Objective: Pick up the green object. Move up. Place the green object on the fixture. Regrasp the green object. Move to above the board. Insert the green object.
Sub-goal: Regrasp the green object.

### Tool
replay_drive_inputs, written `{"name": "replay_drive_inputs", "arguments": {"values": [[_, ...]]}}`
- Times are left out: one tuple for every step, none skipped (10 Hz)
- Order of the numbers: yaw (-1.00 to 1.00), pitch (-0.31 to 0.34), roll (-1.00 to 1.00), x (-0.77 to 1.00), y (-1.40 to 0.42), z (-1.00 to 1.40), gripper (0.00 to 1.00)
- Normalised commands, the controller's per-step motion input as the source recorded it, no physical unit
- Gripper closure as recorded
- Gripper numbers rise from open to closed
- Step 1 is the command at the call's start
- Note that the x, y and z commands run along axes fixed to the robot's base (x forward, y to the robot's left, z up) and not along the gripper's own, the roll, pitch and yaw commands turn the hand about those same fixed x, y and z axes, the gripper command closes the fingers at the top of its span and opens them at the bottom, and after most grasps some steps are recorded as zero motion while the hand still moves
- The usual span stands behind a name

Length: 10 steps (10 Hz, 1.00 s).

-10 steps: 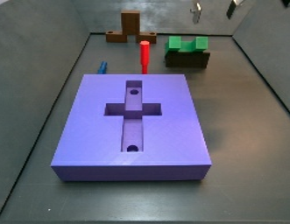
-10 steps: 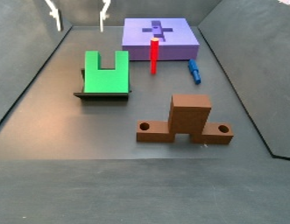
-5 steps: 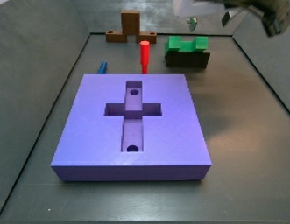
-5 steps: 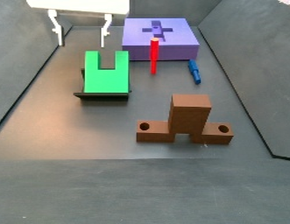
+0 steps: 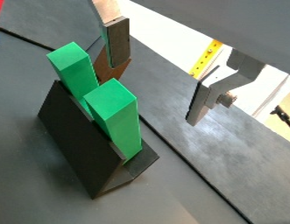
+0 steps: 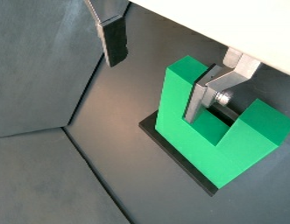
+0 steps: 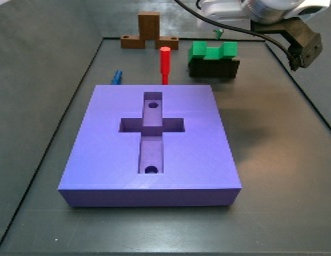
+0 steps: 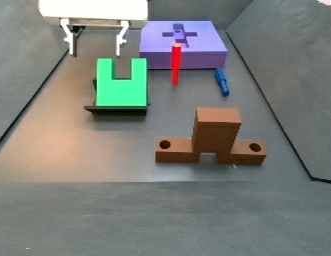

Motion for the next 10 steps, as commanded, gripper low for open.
{"name": "replay_drive_inputs", "arguments": {"values": [[0.0,0.051,0.14,0.09,0.0,-0.29,0.0],[0.0,0.111,0.3,0.09,0.0,-0.38,0.0],[0.0,0.12,0.3,0.13,0.0,-0.34,0.0],[0.0,0.114,0.23,0.13,0.0,-0.27,0.0],[0.0,0.089,0.13,0.11,0.0,-0.23,0.0],[0.0,0.069,0.07,0.08,0.0,-0.2,0.0],[0.0,0.051,0.03,0.06,0.0,-0.21,0.0],[0.0,0.034,0.0,0.04,0.0,-0.22,0.0],[0.0,0.0,0.0,0.0,0.0,-0.23,0.0],[0.06,0.0,0.15,-0.03,-0.11,-0.16,0.0]]}}
